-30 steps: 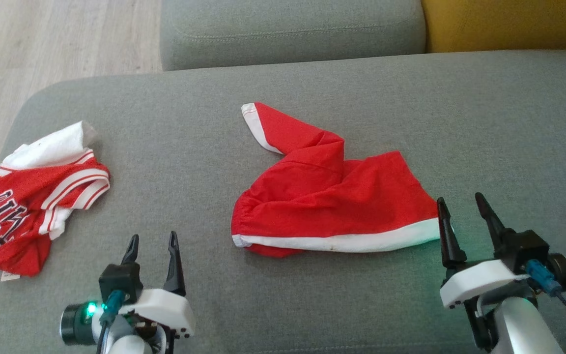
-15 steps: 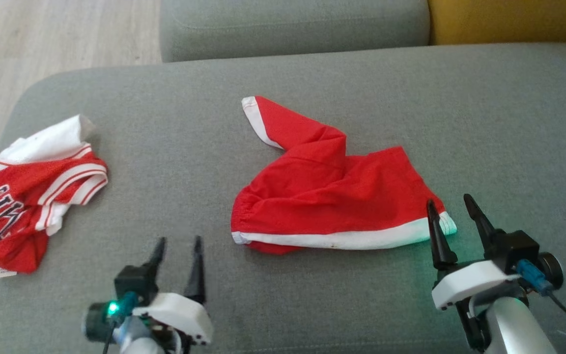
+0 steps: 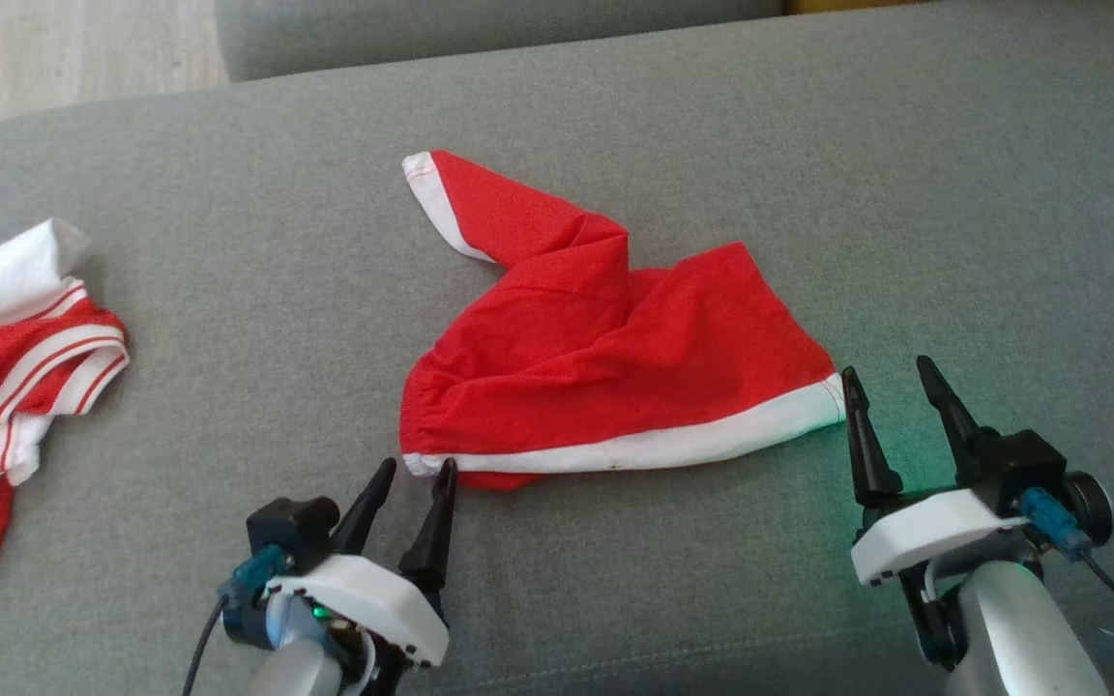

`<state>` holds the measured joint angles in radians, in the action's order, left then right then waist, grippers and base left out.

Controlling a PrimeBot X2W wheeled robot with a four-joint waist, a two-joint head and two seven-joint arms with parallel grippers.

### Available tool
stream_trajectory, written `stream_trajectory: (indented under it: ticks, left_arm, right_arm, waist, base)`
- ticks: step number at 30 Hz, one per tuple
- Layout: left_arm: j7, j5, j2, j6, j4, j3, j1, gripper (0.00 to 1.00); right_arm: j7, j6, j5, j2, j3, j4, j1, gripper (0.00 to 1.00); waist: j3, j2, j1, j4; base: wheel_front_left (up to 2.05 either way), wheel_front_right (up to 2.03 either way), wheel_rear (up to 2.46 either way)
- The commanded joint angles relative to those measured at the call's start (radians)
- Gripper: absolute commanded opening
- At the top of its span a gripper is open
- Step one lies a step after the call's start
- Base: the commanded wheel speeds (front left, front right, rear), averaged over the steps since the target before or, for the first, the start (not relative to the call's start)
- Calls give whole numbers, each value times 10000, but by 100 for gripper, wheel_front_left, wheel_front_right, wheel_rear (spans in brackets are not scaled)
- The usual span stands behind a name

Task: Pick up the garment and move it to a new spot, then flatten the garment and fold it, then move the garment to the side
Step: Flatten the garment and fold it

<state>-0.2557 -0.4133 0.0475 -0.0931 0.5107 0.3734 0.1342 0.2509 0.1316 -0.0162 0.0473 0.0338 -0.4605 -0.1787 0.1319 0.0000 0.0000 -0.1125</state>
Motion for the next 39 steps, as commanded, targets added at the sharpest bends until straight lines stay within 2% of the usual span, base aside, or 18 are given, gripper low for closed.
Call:
stream_trajectory:
  ticks: [1,14,20,28,29,31,32,35,36,39]
  left_arm:
    - [-61,-235,28,-88,-38,-307,452,100]
    - [-61,-853,28,-364,69,-1,699,100]
    - [-61,-1267,28,-372,-434,709,735,100]
    - [-61,-1317,106,-374,-1074,690,505,100]
    - [-61,-1334,124,-374,-1167,688,463,98]
    - [-61,-1372,154,-374,-1301,675,380,86]
    - [-61,-1384,173,-375,-1335,673,341,85]
    - [-61,-1399,204,-375,-1527,669,286,64]
    - [-61,-1398,203,-375,-1570,638,288,60]
    - [-61,-1354,195,-375,-1670,556,349,28]
  right_arm:
    - [109,-9,67,30,215,362,-451,100]
    - [109,-9,2,30,193,452,-499,100]
    - [109,-9,-125,30,242,408,-557,100]
    - [109,-9,-253,30,321,421,-590,100]
    - [109,-9,-262,30,321,424,-582,100]
    - [109,-9,-283,30,315,428,-563,100]
    - [109,-9,-292,30,313,428,-555,100]
    - [109,-9,-281,30,326,428,-538,100]
    - [109,-9,-280,30,336,432,-539,100]
    - [109,-9,-294,30,358,449,-553,100]
  waist:
    - [130,0,0,-109]
    - [374,0,0,-117]
    - [431,0,0,-16]
    - [426,0,0,24]
    - [422,0,0,29]
    - [415,0,0,40]
    - [415,0,0,43]
    - [427,0,0,54]
    - [444,0,0,59]
    - [506,0,0,67]
  base:
    - [0,0,0]
    - [0,0,0]
    - [0,0,0]
    - [0,0,0]
    - [0,0,0]
    - [0,0,0]
    - [0,0,0]
    - [0,0,0]
    - [0,0,0]
    - [0,0,0]
